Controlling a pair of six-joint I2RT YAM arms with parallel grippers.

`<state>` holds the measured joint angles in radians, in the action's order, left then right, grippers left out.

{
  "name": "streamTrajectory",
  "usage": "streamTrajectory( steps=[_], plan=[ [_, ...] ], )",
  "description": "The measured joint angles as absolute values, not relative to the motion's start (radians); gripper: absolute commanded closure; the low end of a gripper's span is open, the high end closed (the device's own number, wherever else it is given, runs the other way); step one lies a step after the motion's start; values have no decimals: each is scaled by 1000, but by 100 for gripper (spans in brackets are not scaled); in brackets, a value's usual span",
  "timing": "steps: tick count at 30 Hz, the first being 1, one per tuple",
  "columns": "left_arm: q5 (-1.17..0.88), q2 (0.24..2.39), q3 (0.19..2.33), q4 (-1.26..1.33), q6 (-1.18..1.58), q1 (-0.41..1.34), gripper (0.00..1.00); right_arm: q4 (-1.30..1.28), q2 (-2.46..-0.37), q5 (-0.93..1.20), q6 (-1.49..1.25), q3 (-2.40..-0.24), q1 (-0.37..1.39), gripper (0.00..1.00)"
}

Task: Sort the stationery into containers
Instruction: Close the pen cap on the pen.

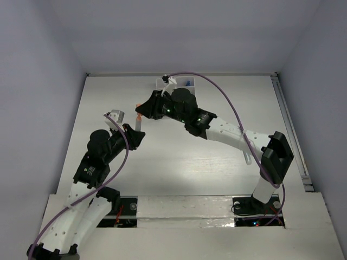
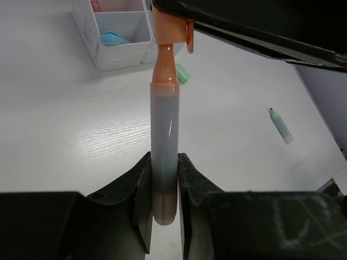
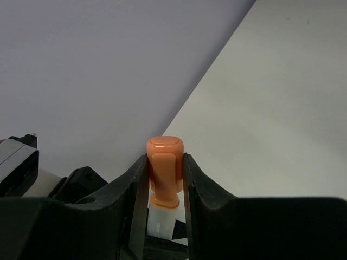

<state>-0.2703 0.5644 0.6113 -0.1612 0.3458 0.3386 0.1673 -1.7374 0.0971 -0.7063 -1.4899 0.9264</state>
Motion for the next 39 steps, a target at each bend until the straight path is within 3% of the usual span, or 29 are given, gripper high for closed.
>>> streamTrajectory(
  steps=[39],
  plan=[
    [-192, 565, 657, -233, 303, 356, 100, 250, -1712, 81, -810, -1406, 977, 100]
  ],
)
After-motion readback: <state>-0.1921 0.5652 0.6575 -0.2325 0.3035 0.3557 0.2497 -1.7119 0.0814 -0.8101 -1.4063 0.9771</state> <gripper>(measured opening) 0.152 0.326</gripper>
